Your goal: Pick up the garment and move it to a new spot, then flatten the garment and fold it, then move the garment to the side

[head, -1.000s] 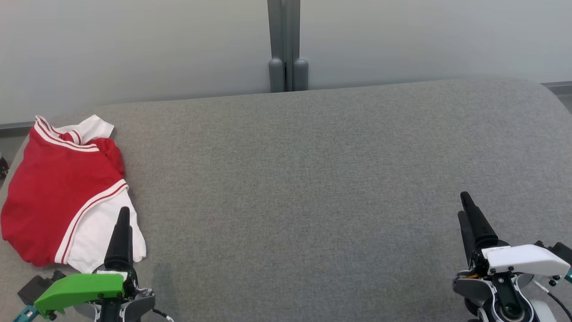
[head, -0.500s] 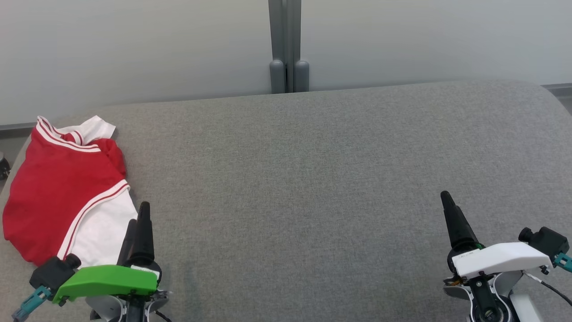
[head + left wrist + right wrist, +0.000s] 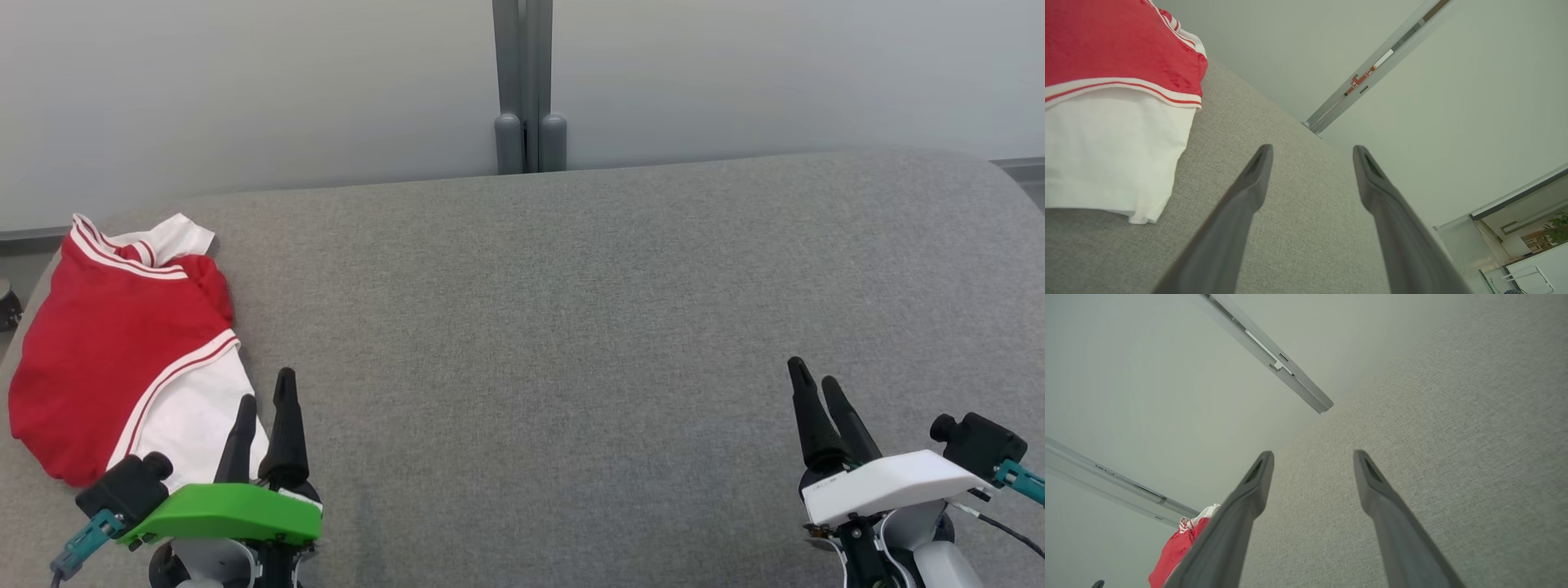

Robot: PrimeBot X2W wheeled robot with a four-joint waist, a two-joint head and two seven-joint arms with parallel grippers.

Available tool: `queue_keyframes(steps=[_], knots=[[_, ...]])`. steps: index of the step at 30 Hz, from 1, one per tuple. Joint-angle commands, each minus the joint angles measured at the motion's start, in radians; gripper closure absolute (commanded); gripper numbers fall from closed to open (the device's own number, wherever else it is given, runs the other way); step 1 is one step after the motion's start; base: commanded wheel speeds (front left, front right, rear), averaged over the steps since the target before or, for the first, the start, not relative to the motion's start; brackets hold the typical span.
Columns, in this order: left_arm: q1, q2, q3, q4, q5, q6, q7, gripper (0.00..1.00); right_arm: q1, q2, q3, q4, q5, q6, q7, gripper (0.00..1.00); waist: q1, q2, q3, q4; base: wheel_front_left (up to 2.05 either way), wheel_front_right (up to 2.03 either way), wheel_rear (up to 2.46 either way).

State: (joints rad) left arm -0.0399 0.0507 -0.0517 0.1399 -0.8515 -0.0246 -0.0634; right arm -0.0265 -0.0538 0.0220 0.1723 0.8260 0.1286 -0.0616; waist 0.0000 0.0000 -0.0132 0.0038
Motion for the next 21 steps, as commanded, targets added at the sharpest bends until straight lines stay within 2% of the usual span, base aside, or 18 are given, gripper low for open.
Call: queue_keyframes(steps=[1, 5, 21], knots=[[-0.002, 0.013, -0.008, -0.020, 0.042, 0.007, -0.011, 0.00, -0.004, -0.008, 0.000, -0.020, -0.039, 0.002, -0.012, 0.00, 0.0000, 0.0000, -0.001, 0.000, 0.00, 0.00, 0.00], [0.002, 0.017, -0.021, -0.031, 0.091, 0.013, -0.023, 0.00, 0.002, -0.007, 0.000, -0.022, -0.085, 0.002, -0.025, 0.00, 0.0000, 0.0000, -0.003, 0.000, 0.00, 0.00, 0.00], [0.028, 0.008, -0.039, -0.033, 0.258, -0.020, -0.071, 0.00, 0.027, -0.007, 0.037, -0.036, -0.240, 0.003, -0.072, 0.00, 0.0000, 0.0000, -0.021, 0.005, 0.00, 0.00, 0.00]])
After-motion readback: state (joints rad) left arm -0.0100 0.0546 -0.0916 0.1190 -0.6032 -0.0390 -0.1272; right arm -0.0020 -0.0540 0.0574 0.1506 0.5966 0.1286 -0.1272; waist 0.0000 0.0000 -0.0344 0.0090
